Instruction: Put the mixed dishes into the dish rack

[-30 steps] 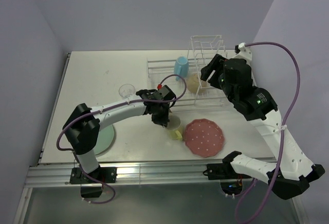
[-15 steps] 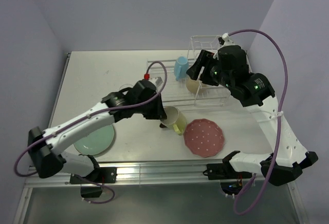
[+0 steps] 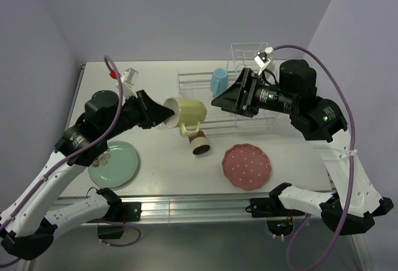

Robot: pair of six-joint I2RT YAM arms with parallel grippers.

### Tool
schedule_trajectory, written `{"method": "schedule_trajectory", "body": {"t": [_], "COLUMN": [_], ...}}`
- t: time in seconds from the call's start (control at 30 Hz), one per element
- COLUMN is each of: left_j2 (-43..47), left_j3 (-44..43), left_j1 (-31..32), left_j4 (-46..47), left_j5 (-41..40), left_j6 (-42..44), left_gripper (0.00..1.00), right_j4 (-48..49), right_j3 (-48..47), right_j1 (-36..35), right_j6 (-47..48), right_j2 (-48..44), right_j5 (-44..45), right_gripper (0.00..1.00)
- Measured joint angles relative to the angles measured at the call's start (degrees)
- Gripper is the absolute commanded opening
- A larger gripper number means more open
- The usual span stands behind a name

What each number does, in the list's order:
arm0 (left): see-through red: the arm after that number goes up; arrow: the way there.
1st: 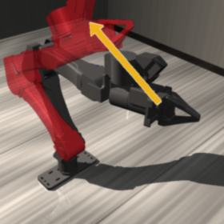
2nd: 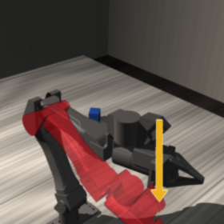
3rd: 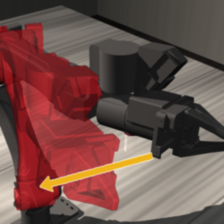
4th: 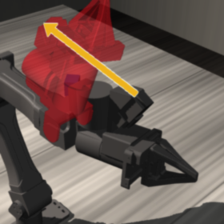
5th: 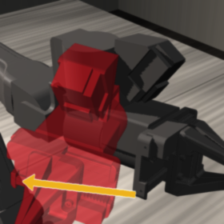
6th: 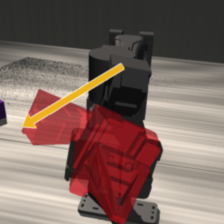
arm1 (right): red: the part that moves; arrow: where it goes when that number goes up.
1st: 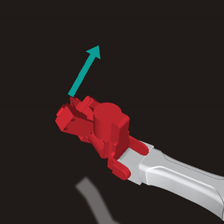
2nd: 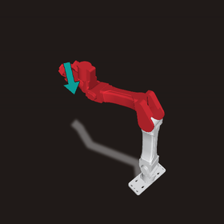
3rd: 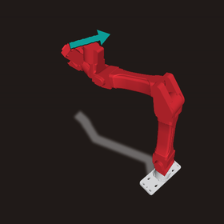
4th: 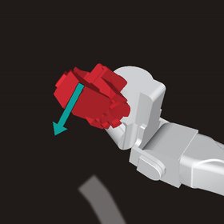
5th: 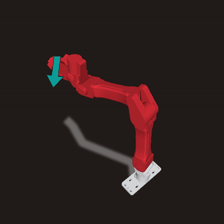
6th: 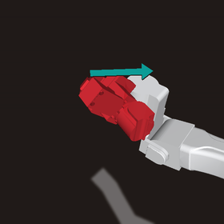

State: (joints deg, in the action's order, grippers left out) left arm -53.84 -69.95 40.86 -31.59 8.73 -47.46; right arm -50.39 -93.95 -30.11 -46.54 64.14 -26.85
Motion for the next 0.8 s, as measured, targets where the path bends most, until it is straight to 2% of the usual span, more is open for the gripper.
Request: {"method": "schedule_trajectory", "body": {"t": [0.1,0.3,0.5,0.8], "left_j2": [1.62,0.79,-0.50,-0.50], "left_j3": [-0.04,-0.24,0.68,2.27], "left_j1": [-3.28,-4.28,-4.42,-4.63], "left_j4": [3.23,11.43,21.75,30.75], "left_j5": [0.13,3.76,7.37,8.55], "left_j6": [0.00,-0.66,-3.91,-6.56], "left_gripper": [0.00,0.00,0.00,0.00], "right_j4": [4.57,15.19,24.79,44.06], "right_j3": [2.75,10.73,16.76,23.65], "right_j1": [0.00,-0.02,-0.07,-0.72], "right_j6": [-4.15,-13.05,-20.28,-33.29], "right_j2": [-1.84,-4.17,-4.33,-5.75], "right_j5": [-5.35,-12.92,-16.33,-18.95], "right_gripper": [0.71,0.71,0.71,0.69]}}
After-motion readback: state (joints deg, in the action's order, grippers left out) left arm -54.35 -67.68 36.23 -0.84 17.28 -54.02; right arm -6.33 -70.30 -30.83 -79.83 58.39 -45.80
